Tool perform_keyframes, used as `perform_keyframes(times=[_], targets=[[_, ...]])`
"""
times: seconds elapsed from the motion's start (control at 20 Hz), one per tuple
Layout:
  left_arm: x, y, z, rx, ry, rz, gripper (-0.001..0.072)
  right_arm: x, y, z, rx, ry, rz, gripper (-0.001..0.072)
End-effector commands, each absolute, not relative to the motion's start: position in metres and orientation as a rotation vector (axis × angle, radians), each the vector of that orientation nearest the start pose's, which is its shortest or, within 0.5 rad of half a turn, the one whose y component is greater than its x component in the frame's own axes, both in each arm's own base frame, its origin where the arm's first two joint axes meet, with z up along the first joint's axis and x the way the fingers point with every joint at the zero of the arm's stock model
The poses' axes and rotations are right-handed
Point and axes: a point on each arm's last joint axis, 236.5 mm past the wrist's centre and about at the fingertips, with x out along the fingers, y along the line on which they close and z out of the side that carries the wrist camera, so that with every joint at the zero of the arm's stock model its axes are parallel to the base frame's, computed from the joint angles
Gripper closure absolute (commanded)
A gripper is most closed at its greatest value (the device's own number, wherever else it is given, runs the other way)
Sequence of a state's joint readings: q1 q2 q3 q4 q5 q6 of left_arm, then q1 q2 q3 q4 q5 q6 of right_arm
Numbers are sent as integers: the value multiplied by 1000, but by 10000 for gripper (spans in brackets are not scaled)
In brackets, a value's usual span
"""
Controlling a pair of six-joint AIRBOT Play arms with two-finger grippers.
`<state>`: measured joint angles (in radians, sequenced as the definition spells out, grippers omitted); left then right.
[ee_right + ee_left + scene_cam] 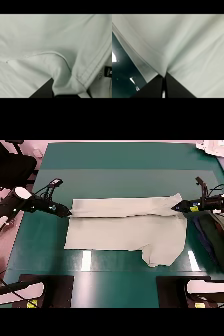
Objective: Fold the shirts.
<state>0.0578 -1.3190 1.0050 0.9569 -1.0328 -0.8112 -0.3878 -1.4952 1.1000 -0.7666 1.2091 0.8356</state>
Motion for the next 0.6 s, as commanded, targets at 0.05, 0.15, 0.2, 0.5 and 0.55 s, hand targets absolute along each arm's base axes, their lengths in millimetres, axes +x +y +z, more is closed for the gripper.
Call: perform_keyframes(times=[0.05, 0.15, 0.2, 0.5, 0.55], targets=[[398, -90, -33, -18, 1086, -589, 684, 385, 4, -51, 443, 1246, 507, 689], [401, -91, -35, -37, 1080, -584, 683, 384, 4, -51, 443, 1251, 509, 689], [401, -92, -39, -41, 1089, -585, 683, 383, 1, -51, 449, 1250, 503, 689], [393, -94, -52, -54, 1140, -605, 683, 377, 0, -54, 436, 1276, 509, 689], [391, -95, -52, -56, 1148, -612, 683, 377, 0, -53, 436, 1275, 509, 689]])
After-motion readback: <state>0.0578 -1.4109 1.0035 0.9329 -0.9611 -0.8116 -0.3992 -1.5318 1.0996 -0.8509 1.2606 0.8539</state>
